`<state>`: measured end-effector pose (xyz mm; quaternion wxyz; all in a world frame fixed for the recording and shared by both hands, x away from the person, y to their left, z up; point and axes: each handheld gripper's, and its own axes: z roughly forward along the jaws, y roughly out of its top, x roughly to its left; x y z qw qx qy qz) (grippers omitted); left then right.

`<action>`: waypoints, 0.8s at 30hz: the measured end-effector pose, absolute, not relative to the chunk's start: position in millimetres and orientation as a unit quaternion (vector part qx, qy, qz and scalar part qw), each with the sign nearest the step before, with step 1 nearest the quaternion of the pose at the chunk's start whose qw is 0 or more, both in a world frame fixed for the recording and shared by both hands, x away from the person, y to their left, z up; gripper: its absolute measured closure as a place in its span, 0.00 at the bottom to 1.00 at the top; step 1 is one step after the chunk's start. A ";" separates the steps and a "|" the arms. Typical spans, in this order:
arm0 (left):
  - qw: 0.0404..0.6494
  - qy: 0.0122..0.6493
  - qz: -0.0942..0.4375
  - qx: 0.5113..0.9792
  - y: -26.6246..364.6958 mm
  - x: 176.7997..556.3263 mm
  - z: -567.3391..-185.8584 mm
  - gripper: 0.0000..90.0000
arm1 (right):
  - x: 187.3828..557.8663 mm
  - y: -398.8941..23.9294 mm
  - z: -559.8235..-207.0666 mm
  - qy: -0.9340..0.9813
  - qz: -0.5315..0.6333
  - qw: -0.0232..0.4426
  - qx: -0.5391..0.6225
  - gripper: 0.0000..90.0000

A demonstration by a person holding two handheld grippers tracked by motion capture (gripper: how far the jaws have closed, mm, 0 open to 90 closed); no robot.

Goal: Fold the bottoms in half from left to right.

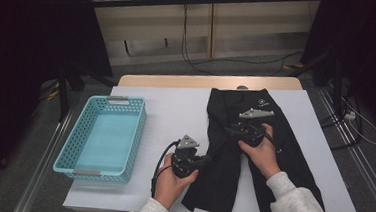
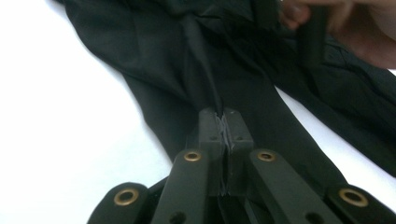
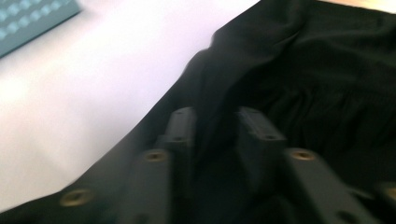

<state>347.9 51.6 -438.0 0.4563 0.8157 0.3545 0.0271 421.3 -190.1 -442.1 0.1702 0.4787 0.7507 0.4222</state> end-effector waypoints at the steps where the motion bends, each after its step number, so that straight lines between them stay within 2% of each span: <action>1: 0.454 0.355 0.026 0.817 52.5 348.2 -437.8 0.98 | 425.3 -189.5 -441.8 0.748 0.423 0.170 0.482 0.70; 6: 0.453 0.358 0.020 0.816 55.7 347.7 -439.1 0.98 | 451.4 -183.3 -443.1 0.733 0.415 0.177 0.509 0.61; 8: 0.455 0.358 0.024 0.815 57.2 347.5 -439.3 0.98 | 461.1 -182.3 -445.6 0.722 0.422 0.161 0.523 0.61; 13: 0.452 0.365 0.021 0.814 58.0 348.7 -440.8 0.98 | 482.2 -186.8 -451.3 0.703 0.393 0.182 0.564 0.64; 15: 0.453 0.363 0.018 0.814 57.2 349.2 -440.6 0.98 | 488.0 -188.9 -454.6 0.695 0.399 0.165 0.575 0.65; 17: 0.456 0.364 0.018 0.812 57.1 349.1 -439.5 0.98 | 491.7 -188.7 -458.2 0.695 0.397 0.157 0.578 0.68; 21: 0.458 0.362 0.018 0.811 57.3 349.1 -437.9 0.98 | 496.1 -183.8 -461.1 0.700 0.421 0.134 0.562 0.83; 22: 0.458 0.360 0.019 0.812 57.8 349.0 -437.4 0.98 | 497.2 -182.0 -461.0 0.700 0.430 0.122 0.557 0.88; 24: 0.458 0.363 0.019 0.811 57.3 348.6 -436.3 0.98 | 497.9 -180.3 -458.6 0.710 0.425 0.136 0.544 1.00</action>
